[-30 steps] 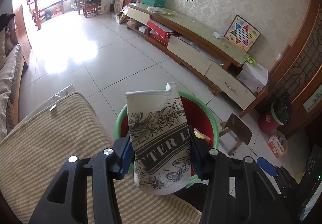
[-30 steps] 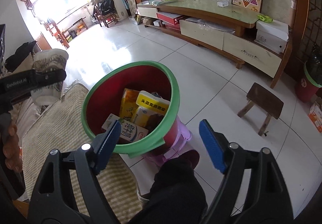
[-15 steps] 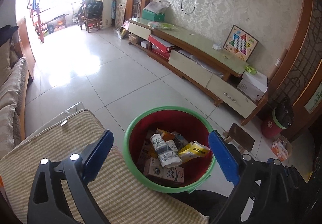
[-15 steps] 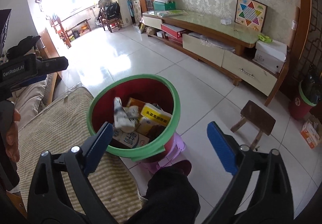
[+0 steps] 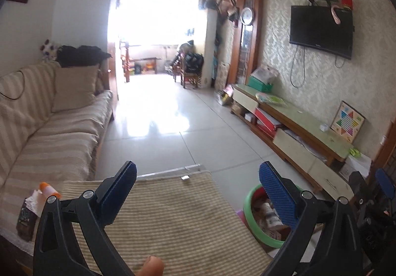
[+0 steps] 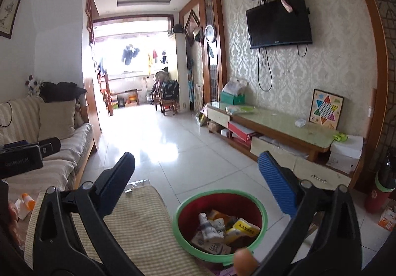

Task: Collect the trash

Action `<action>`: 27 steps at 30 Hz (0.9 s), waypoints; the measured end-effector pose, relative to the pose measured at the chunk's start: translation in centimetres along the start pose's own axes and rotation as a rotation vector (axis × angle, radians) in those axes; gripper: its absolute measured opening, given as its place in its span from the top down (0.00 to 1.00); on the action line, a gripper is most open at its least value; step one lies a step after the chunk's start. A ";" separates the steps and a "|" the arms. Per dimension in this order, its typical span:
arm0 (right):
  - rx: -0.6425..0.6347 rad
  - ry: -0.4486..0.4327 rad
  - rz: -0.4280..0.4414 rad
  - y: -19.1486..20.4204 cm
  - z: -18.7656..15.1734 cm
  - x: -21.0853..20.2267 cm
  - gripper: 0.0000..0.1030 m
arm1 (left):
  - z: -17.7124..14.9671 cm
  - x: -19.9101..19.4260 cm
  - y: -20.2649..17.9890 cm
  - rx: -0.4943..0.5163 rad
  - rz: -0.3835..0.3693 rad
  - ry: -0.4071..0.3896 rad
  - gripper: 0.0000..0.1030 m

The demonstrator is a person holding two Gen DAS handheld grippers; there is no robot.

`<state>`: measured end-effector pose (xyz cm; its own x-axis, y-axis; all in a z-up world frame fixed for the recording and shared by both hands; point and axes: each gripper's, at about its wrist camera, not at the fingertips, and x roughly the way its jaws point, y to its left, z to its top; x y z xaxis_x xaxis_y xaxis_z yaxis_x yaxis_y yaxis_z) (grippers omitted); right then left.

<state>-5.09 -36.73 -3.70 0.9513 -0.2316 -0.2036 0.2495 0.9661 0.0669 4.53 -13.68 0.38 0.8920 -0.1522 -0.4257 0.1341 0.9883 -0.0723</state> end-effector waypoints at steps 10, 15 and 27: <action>-0.073 0.019 0.020 4.7 0.6 -0.7 0.04 | 1.4 -5.2 2.9 -0.066 0.074 -0.124 0.08; -0.080 0.047 0.048 5.3 0.7 -0.6 0.05 | 1.2 -4.9 2.4 -0.069 0.041 -0.059 0.08; -0.036 0.062 0.007 3.9 0.5 -0.4 0.04 | 0.8 -4.7 3.5 -0.098 0.055 -0.034 0.08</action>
<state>-4.44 -32.89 -2.82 0.9397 -0.2188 -0.2630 0.2354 0.9713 0.0331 1.19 -9.53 2.87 0.9113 -0.0962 -0.4003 0.0436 0.9894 -0.1385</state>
